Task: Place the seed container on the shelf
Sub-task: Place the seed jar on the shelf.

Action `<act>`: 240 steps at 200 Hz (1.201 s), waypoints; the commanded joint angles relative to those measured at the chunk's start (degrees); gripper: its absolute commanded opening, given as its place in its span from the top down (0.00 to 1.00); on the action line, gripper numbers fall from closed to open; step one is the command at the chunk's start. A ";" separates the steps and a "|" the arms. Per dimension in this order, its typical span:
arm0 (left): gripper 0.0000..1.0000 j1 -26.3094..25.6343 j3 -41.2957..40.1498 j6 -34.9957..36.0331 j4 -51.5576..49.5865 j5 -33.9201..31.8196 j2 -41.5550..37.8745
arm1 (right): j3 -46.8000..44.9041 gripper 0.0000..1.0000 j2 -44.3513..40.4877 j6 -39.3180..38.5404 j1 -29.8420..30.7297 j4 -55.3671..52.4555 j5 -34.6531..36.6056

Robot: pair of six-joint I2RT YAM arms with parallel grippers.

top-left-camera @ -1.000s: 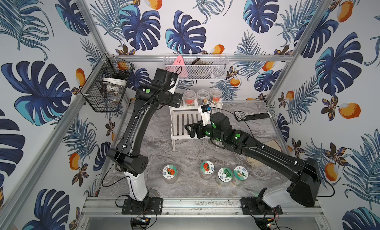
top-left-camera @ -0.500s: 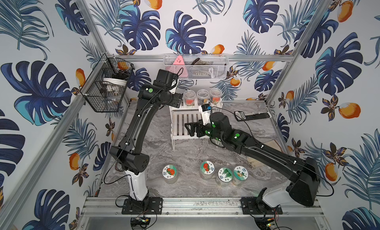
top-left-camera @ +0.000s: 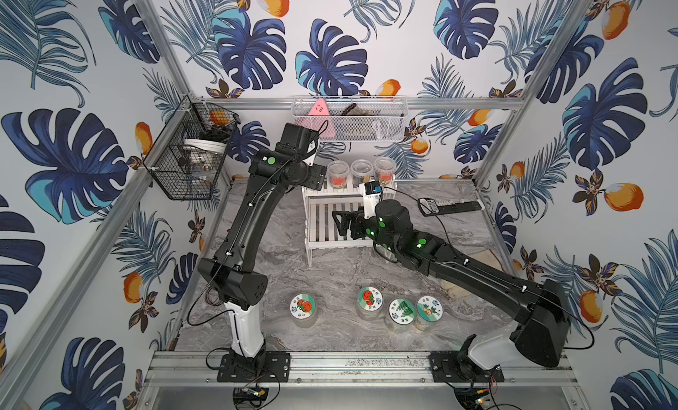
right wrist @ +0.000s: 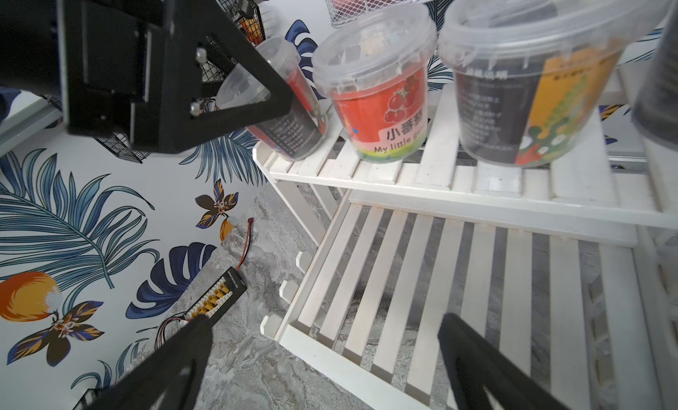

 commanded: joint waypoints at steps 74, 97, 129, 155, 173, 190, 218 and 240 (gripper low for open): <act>0.14 0.15 0.16 0.16 0.53 0.18 0.69 | 1.21 0.00 -0.33 -1.19 0.12 0.23 -1.83; 0.13 0.18 0.63 -0.10 0.35 0.53 0.81 | 1.21 0.00 -0.24 -0.94 0.12 -0.01 -2.25; 0.11 0.12 0.99 -0.38 0.61 1.07 0.36 | 1.64 0.00 0.02 -0.84 0.12 -0.65 -3.05; 0.08 0.13 0.58 -0.44 0.91 1.08 -0.82 | 1.56 0.00 0.19 -0.75 0.12 -0.91 -3.29; 0.05 0.17 -0.15 -0.62 1.14 0.97 -1.87 | 1.56 0.00 0.20 -0.58 0.12 -1.01 -3.60; 0.05 0.14 -1.18 -0.66 1.44 0.99 -3.03 | 1.34 0.00 0.22 -0.49 0.12 -1.11 -3.69; 0.07 0.32 -3.37 -0.82 2.54 1.08 -5.13 | 1.04 0.00 0.20 -0.32 0.12 -1.18 -3.54; 0.10 0.88 -4.30 -0.55 2.55 1.74 -5.70 | 0.86 0.00 -0.04 -0.14 0.12 -1.22 -3.34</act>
